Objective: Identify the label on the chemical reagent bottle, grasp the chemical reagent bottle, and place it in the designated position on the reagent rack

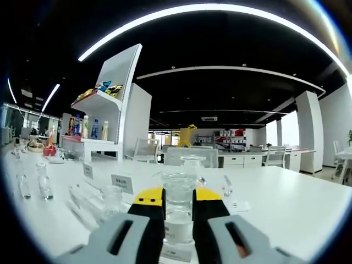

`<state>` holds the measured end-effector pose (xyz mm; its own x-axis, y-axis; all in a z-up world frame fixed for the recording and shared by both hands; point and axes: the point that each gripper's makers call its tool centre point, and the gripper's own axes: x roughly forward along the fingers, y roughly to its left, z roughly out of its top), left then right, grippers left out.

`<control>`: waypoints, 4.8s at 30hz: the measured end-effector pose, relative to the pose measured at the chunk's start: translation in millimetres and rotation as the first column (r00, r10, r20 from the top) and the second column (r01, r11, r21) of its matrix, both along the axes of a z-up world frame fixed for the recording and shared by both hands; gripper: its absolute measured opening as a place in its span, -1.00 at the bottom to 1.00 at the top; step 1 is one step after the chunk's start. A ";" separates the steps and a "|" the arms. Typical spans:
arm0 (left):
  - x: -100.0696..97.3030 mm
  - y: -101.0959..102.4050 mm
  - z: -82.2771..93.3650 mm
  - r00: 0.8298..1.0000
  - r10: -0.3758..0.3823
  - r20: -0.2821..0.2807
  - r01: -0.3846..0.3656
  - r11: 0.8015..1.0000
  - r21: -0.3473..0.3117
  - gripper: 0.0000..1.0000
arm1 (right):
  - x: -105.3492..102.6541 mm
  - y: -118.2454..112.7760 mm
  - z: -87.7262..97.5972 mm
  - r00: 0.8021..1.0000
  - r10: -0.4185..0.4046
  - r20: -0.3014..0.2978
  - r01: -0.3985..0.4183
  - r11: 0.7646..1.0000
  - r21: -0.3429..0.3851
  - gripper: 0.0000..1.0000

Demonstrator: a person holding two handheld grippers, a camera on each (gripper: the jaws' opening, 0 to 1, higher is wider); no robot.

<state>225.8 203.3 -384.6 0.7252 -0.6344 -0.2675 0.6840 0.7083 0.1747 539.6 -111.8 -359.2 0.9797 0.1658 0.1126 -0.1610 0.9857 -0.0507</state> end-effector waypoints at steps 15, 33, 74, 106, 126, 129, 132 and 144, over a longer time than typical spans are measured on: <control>-0.7 -2.1 0.2 1.000 -0.003 0.000 0.003 1.000 0.001 -0.37 | -2.1 -0.4 -10.1 1.000 -0.003 0.005 0.004 1.000 -0.008 -0.65; -0.3 -2.0 -0.9 1.000 -0.003 -0.001 0.003 1.000 0.000 -0.37 | -2.7 1.1 -28.3 0.999 -0.006 -0.041 0.005 1.000 -0.007 -0.65; -0.1 -1.2 1.9 1.000 -0.011 0.007 0.012 1.000 -0.012 -0.37 | 2.1 -4.7 -45.8 0.994 -0.007 -0.109 0.008 1.000 0.010 -0.60; 3.0 14.8 7.4 1.000 0.013 -0.007 -0.014 0.991 -0.130 -0.37 | -90.7 -34.2 -7.8 0.995 0.012 -0.095 -0.011 1.000 0.012 -0.44; -23.8 8.6 27.6 0.999 0.012 0.053 -0.006 0.993 -0.119 -0.37 | -165.3 -59.3 6.5 0.999 0.006 -0.052 -0.006 1.000 -0.004 -0.42; -30.3 4.6 32.6 0.998 -0.003 0.069 0.011 0.994 -0.109 -0.37 | -176.6 -61.2 9.6 0.999 0.009 -0.050 -0.009 1.000 -0.005 -0.41; -33.7 3.6 38.0 0.997 -0.006 0.081 0.015 0.993 -0.113 -0.37 | -186.3 -61.5 15.0 0.999 0.016 -0.046 -0.016 1.000 -0.002 -0.40; -40.4 2.0 39.2 0.995 0.031 0.094 -0.020 0.994 -0.111 -0.37 | -246.4 -76.1 45.8 1.000 0.017 -0.022 -0.016 0.999 0.040 -0.36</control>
<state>185.4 205.2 -345.4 0.7603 -0.6372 -0.1261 0.6495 0.7436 0.1587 293.1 -187.9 -313.4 0.9791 0.1781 0.0978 -0.1782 0.9840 -0.0080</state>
